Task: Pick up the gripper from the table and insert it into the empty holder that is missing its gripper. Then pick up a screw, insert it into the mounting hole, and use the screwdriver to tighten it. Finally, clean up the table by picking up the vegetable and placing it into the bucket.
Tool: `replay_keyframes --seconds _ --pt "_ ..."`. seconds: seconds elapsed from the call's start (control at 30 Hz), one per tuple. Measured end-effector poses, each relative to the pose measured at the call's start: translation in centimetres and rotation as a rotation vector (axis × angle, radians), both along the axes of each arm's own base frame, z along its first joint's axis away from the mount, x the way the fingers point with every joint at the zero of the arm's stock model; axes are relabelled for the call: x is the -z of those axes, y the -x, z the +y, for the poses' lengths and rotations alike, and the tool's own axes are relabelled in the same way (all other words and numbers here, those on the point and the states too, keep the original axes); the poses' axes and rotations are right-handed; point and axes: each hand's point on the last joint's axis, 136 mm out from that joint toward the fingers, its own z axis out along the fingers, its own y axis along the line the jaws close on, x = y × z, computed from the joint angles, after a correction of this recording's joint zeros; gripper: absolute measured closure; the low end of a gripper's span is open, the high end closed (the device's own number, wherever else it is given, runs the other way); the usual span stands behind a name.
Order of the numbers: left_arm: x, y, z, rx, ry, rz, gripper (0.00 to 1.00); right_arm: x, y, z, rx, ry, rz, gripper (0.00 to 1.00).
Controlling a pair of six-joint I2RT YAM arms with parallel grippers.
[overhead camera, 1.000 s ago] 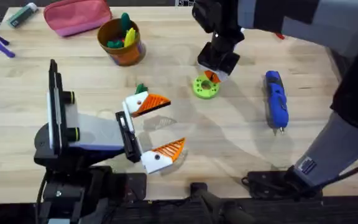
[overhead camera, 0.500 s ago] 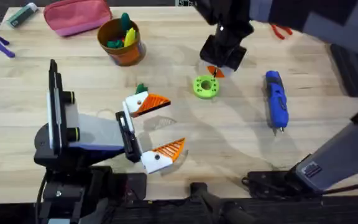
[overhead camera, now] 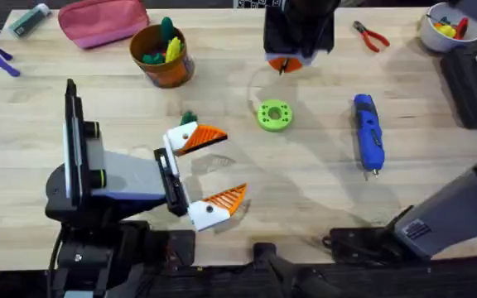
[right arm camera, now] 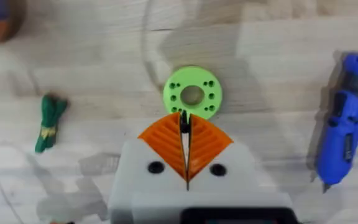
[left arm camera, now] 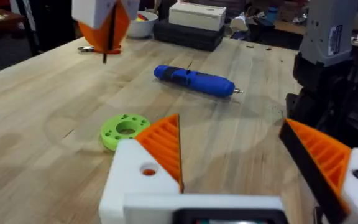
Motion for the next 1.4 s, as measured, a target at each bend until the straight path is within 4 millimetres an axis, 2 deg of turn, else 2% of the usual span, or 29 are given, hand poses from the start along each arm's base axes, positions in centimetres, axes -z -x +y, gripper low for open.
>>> replay_keyframes --seconds 0.2,0.4,0.47,0.7,1.03,1.23,1.4 --pt "0.0 0.0 0.0 0.000 0.000 0.000 0.015 -5.4 0.0 2.3 -0.267 -0.001 -0.116 0.995" --pt "0.0 0.0 0.0 0.000 0.000 0.000 0.016 -9.8 1.7 4.5 -0.536 0.022 -0.225 0.995" --pt "0.0 0.0 0.0 0.000 0.000 0.000 0.015 -10.7 2.4 5.3 -0.625 0.035 -0.254 0.995" --pt "0.0 0.0 0.0 0.000 0.000 0.000 0.015 -10.7 6.0 8.4 -0.928 0.106 -0.259 0.995" --pt "0.0 0.0 0.0 0.000 0.000 0.000 0.015 -10.9 11.5 13.3 -1.253 0.136 -0.310 0.995" --pt "0.0 0.0 0.0 0.000 0.000 0.000 0.015 -10.8 14.3 15.1 -1.437 0.153 -0.328 0.995" --pt "0.0 0.0 0.0 0.000 0.000 0.000 0.015 -10.8 15.2 15.6 -1.522 0.167 -0.339 0.995"
